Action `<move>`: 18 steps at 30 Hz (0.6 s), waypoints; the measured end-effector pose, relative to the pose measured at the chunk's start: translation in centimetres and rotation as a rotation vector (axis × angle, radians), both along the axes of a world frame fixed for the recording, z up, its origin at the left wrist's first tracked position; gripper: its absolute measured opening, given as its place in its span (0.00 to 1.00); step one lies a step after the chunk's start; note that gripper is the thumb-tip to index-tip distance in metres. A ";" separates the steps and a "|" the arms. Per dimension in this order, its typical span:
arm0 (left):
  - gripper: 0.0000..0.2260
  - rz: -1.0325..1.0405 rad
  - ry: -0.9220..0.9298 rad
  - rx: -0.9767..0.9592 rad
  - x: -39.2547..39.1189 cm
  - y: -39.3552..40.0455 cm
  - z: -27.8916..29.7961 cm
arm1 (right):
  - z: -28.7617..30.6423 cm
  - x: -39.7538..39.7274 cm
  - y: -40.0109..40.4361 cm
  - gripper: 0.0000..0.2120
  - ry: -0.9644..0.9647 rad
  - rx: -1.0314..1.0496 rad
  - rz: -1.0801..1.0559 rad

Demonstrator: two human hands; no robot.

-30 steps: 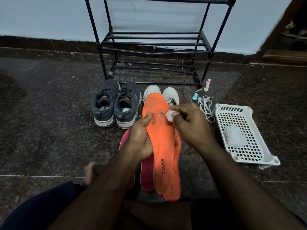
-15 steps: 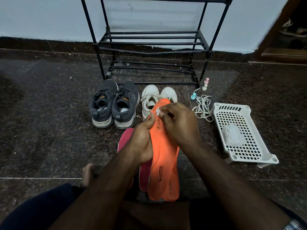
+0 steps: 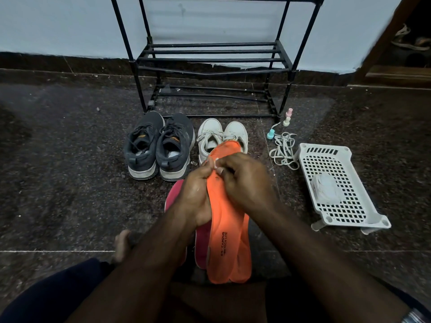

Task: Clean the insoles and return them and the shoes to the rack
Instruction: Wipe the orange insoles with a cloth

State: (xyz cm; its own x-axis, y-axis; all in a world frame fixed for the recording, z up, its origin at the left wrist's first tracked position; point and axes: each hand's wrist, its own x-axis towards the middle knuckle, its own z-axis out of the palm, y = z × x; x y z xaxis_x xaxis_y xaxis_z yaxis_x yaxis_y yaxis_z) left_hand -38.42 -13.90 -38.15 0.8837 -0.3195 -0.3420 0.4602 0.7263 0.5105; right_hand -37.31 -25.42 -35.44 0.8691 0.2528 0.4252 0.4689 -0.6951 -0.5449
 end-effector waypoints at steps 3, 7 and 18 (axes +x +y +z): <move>0.26 -0.009 0.008 0.008 0.0 0.1 -0.2 | 0.2 0.1 -0.3 0.07 -0.021 0.015 0.011; 0.24 -0.013 0.028 0.024 -0.4 -0.2 0.1 | 1.0 1.5 -1.5 0.06 -0.083 0.075 -0.148; 0.28 -0.027 0.038 -0.001 -0.4 0.0 0.7 | 1.0 1.2 -1.5 0.05 -0.084 0.010 -0.125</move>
State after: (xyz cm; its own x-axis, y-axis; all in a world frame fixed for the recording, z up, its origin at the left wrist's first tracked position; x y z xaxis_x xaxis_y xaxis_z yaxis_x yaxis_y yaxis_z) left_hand -38.85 -13.93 -37.49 0.8609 -0.3437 -0.3752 0.4991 0.7135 0.4917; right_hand -36.13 -26.96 -34.47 0.8548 0.1402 0.4997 0.4230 -0.7460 -0.5143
